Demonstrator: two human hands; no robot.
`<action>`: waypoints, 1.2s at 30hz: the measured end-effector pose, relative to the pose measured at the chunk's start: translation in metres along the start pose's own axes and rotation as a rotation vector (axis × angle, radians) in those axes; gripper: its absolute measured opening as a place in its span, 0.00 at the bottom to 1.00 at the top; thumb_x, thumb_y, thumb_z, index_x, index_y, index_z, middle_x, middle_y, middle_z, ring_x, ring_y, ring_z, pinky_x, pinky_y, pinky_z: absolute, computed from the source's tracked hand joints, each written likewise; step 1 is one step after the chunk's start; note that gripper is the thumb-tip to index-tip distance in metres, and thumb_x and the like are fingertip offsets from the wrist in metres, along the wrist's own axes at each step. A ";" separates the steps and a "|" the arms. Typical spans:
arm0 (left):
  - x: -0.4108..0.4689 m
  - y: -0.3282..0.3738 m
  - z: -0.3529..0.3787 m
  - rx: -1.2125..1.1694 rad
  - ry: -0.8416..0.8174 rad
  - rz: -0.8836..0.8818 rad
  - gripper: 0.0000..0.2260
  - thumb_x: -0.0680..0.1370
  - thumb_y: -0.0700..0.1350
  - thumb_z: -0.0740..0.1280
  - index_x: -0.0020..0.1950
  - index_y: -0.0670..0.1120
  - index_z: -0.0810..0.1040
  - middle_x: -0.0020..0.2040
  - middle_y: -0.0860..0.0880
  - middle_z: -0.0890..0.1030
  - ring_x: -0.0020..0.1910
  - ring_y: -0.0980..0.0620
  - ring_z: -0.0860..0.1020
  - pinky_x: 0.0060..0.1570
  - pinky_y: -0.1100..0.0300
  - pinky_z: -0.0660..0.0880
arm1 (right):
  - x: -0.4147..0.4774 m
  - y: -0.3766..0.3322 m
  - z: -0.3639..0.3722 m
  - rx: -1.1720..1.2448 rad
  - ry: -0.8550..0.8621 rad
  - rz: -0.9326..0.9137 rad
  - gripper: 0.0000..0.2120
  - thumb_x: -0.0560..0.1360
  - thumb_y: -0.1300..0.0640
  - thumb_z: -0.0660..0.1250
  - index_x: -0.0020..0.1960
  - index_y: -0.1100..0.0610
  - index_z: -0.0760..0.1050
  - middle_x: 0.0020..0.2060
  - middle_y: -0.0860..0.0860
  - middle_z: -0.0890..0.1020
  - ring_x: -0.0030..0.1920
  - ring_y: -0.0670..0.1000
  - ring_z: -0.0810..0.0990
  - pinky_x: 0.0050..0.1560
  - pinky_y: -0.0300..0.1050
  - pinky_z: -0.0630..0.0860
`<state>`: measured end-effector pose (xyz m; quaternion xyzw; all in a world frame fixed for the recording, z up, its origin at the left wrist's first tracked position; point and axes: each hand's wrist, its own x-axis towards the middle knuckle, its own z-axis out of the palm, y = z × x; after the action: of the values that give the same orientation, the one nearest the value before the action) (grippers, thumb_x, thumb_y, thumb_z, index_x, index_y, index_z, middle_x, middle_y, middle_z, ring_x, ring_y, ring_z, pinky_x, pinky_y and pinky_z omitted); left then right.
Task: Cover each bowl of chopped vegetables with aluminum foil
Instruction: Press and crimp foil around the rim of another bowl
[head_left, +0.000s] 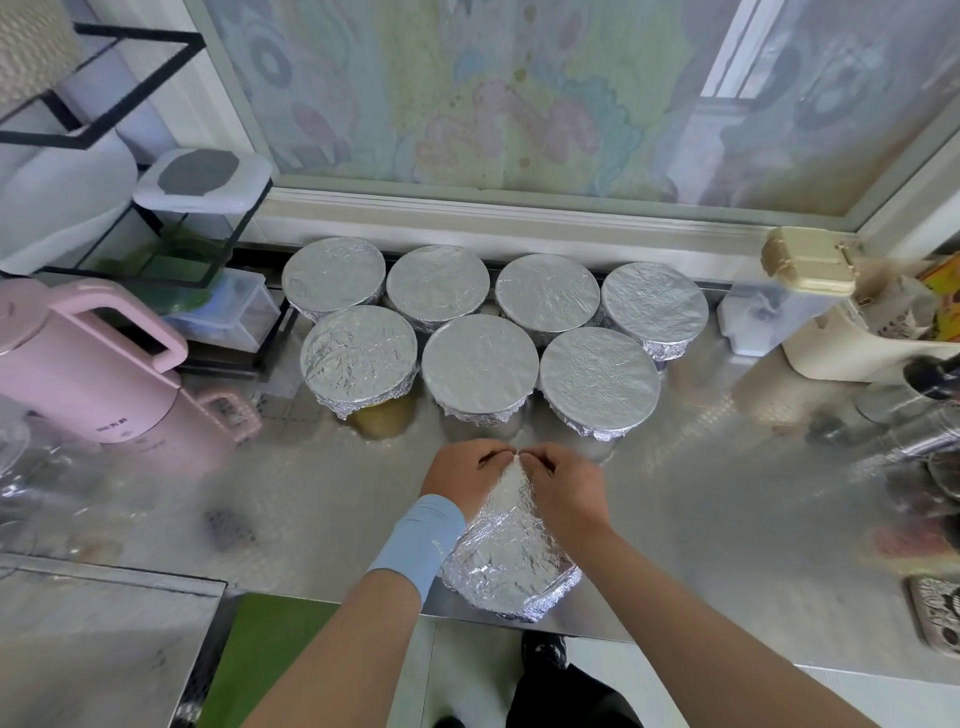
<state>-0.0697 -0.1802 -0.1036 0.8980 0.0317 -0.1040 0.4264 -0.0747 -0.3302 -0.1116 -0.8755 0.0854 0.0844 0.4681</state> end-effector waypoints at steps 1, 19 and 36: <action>0.000 0.000 0.000 -0.005 0.014 -0.010 0.10 0.80 0.49 0.66 0.58 0.51 0.84 0.51 0.55 0.84 0.49 0.58 0.80 0.51 0.67 0.73 | 0.001 0.001 0.000 0.022 0.002 0.022 0.05 0.77 0.52 0.68 0.45 0.48 0.82 0.30 0.43 0.81 0.30 0.41 0.75 0.31 0.34 0.69; -0.003 0.002 0.008 0.078 0.077 0.111 0.07 0.78 0.45 0.67 0.53 0.50 0.84 0.48 0.52 0.81 0.50 0.53 0.76 0.52 0.60 0.72 | 0.009 0.010 0.001 -0.195 0.083 -0.236 0.04 0.76 0.56 0.70 0.46 0.53 0.84 0.39 0.46 0.74 0.45 0.48 0.73 0.45 0.40 0.68; -0.013 -0.001 0.019 0.117 0.212 0.072 0.07 0.80 0.45 0.65 0.50 0.49 0.83 0.43 0.54 0.70 0.49 0.54 0.67 0.49 0.64 0.66 | 0.000 0.015 0.000 -0.227 0.118 -0.277 0.05 0.76 0.61 0.69 0.48 0.56 0.84 0.40 0.46 0.73 0.45 0.48 0.70 0.46 0.31 0.63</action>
<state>-0.0856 -0.1940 -0.1136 0.9279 0.0381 0.0052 0.3708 -0.0783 -0.3383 -0.1243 -0.9295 -0.0186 -0.0232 0.3676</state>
